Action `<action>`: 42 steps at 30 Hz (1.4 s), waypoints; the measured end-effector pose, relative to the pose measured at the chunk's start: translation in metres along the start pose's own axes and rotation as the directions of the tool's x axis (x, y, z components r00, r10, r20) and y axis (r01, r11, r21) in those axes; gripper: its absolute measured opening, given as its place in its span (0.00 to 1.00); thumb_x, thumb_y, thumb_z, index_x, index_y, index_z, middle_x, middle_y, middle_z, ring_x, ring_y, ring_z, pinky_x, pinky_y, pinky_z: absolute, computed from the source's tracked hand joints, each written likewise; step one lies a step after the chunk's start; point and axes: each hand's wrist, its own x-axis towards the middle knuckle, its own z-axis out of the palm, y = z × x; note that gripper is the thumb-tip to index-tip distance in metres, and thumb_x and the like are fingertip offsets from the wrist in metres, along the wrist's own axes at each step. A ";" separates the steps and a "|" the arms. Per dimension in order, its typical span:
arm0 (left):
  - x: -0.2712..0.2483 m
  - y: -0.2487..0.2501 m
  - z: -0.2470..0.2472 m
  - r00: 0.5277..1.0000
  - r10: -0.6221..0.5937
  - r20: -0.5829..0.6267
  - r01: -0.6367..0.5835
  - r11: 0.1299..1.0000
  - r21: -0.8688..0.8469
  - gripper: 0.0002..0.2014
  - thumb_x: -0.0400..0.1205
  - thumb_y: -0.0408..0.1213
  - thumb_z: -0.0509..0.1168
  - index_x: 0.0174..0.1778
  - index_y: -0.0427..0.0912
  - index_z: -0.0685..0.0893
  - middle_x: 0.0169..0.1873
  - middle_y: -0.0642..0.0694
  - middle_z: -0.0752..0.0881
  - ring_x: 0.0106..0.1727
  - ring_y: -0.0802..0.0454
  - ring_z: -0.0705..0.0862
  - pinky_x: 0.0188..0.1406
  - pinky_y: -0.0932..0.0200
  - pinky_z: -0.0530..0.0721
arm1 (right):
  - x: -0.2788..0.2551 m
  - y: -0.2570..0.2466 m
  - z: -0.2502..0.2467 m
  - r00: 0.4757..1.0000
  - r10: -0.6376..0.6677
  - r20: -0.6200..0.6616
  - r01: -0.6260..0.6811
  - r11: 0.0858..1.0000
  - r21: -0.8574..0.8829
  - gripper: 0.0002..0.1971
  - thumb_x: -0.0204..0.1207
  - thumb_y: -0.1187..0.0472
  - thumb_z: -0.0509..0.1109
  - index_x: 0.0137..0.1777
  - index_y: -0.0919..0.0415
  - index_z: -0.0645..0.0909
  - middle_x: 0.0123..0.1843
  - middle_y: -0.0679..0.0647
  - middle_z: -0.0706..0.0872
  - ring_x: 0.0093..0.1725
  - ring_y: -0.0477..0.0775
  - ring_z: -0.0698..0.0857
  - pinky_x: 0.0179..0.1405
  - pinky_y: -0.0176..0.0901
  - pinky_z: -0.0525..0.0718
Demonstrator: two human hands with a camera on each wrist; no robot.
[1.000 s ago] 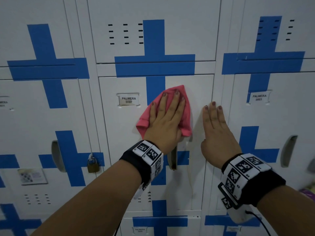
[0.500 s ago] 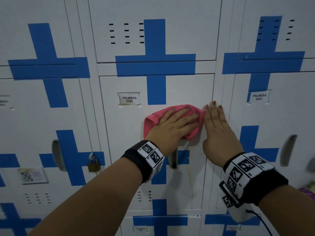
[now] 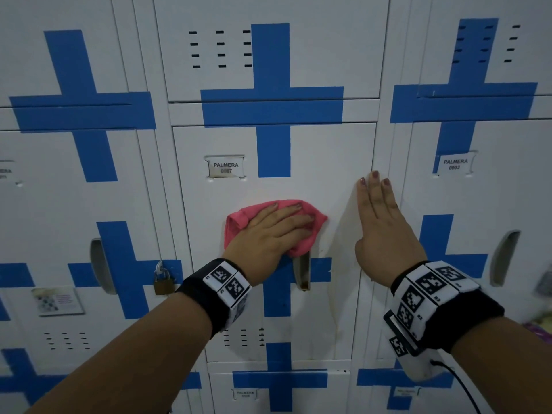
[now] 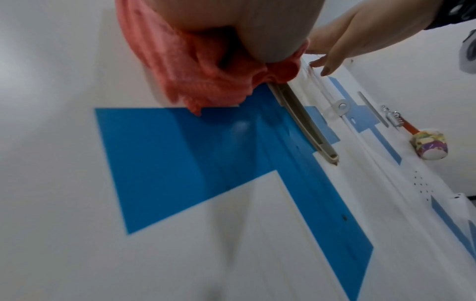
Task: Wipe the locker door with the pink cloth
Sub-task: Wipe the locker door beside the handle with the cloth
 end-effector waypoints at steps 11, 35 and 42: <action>-0.007 0.011 0.007 0.892 -0.440 -0.099 0.450 0.886 0.111 0.34 0.78 0.39 0.52 0.82 0.51 0.52 0.82 0.51 0.45 0.81 0.46 0.39 0.78 0.39 0.32 | -0.001 0.000 -0.002 1.000 0.001 0.019 -0.001 1.000 -0.006 0.47 0.70 0.73 0.56 0.74 0.50 0.24 0.77 0.47 0.23 0.79 0.49 0.29 0.81 0.56 0.53; -0.085 0.038 0.036 0.919 -0.338 0.205 0.323 0.941 0.100 0.49 0.68 0.27 0.72 0.81 0.56 0.53 0.82 0.58 0.42 0.82 0.53 0.39 0.80 0.48 0.36 | -0.001 -0.003 0.000 1.000 0.018 0.014 -0.018 1.000 -0.025 0.45 0.70 0.73 0.54 0.79 0.56 0.28 0.76 0.48 0.22 0.80 0.51 0.30 0.80 0.56 0.55; -0.097 0.047 0.034 0.928 -0.324 0.182 0.327 0.945 0.012 0.41 0.68 0.30 0.77 0.75 0.51 0.67 0.76 0.52 0.67 0.79 0.52 0.59 0.78 0.53 0.48 | -0.001 -0.002 0.001 1.000 0.009 0.000 -0.009 1.000 -0.025 0.45 0.70 0.72 0.55 0.79 0.56 0.29 0.77 0.48 0.23 0.80 0.51 0.30 0.80 0.56 0.56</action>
